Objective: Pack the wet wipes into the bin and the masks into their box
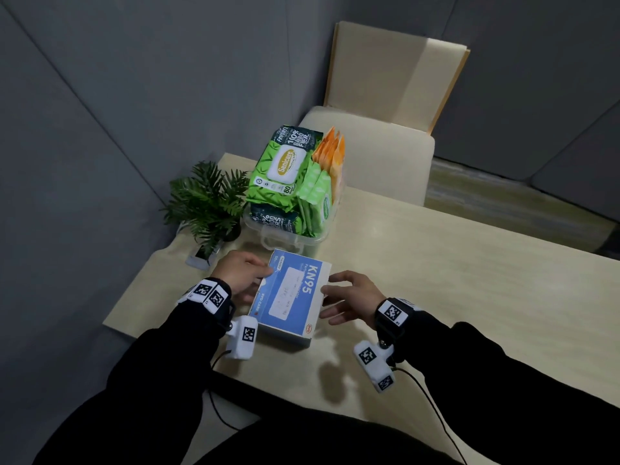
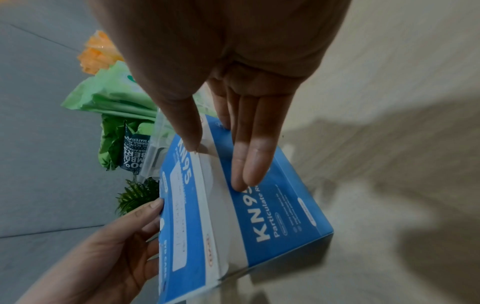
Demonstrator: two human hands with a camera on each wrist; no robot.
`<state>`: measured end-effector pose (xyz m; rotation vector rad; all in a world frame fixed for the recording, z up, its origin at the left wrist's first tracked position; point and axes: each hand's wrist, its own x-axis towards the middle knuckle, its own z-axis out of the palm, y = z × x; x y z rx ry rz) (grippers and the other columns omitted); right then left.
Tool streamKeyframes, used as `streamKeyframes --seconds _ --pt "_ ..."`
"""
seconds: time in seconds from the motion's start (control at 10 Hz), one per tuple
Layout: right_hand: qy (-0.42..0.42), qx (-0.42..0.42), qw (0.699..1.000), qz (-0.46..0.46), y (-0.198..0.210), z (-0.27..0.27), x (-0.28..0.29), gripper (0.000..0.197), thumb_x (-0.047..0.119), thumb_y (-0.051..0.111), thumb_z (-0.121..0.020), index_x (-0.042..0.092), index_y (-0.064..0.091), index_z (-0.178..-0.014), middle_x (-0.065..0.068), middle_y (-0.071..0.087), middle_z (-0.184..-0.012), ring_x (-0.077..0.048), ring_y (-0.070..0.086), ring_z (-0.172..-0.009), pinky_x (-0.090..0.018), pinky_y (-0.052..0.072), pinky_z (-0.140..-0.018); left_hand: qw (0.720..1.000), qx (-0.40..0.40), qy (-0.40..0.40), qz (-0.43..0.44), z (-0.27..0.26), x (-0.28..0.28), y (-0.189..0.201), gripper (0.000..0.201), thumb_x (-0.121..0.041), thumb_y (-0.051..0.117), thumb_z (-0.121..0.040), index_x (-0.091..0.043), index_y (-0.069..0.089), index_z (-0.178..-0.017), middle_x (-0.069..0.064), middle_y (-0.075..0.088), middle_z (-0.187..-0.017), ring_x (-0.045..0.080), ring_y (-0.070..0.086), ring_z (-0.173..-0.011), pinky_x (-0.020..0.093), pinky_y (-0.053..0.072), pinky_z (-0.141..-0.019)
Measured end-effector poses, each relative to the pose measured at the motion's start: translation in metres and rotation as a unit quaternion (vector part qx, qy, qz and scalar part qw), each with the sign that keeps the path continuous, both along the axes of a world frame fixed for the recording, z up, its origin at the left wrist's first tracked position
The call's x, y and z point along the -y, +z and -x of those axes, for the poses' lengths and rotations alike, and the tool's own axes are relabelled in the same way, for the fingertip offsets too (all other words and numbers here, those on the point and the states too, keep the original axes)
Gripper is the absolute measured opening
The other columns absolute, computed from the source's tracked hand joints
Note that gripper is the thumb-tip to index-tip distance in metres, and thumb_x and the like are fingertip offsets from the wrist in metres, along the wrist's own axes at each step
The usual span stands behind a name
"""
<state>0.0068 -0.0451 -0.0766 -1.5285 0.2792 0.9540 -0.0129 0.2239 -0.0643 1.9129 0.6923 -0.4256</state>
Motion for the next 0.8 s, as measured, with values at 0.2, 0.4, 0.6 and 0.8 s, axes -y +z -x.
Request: streamKeyframes --seconds 0.2,0.4,0.6,0.8 --pt "-0.016 0.003 1.000 -0.005 -0.002 -0.003 -0.027 0.043 0.012 0.075 -0.092 0.009 0.050 -0.127 -0.030 0.073 -0.102 -0.041 0.075 -0.079 -0.043 0.063 -0.062 1.000 0.000 -0.011 -0.018 -0.012 -0.023 0.001 0.016 -0.020 0.080 -0.088 -0.011 0.072 -0.098 0.015 0.075 -0.093 0.027 0.066 -0.068 0.033 0.054 -0.055" --pt "-0.017 0.005 1.000 0.011 -0.001 -0.007 -0.037 0.042 0.012 0.074 -0.092 0.009 0.050 -0.127 -0.026 0.074 -0.094 -0.042 0.075 -0.080 -0.043 0.062 -0.063 0.998 0.010 -0.029 -0.051 -0.017 -0.031 -0.003 0.021 -0.019 0.079 -0.088 -0.016 0.070 -0.107 0.009 0.074 -0.098 0.026 0.069 -0.078 0.034 0.057 -0.058" --pt "-0.022 0.017 0.999 0.026 0.002 -0.008 -0.035 0.044 0.014 0.077 -0.090 0.013 0.053 -0.127 -0.023 0.074 -0.095 -0.037 0.076 -0.078 -0.045 0.063 -0.068 0.991 0.088 -0.040 -0.090 -0.016 -0.014 -0.005 0.048 -0.014 0.077 -0.089 -0.011 0.064 -0.134 0.006 0.068 -0.126 0.023 0.066 -0.112 0.039 0.056 -0.092" --pt "-0.023 0.022 0.999 0.021 0.009 -0.015 -0.031 0.043 0.012 0.078 -0.089 0.011 0.057 -0.127 -0.021 0.072 -0.101 -0.034 0.076 -0.078 -0.047 0.063 -0.069 0.978 0.106 -0.064 -0.166 -0.018 0.003 -0.002 0.052 -0.021 0.078 -0.088 -0.015 0.060 -0.137 0.007 0.066 -0.134 0.027 0.064 -0.118 0.039 0.053 -0.099"
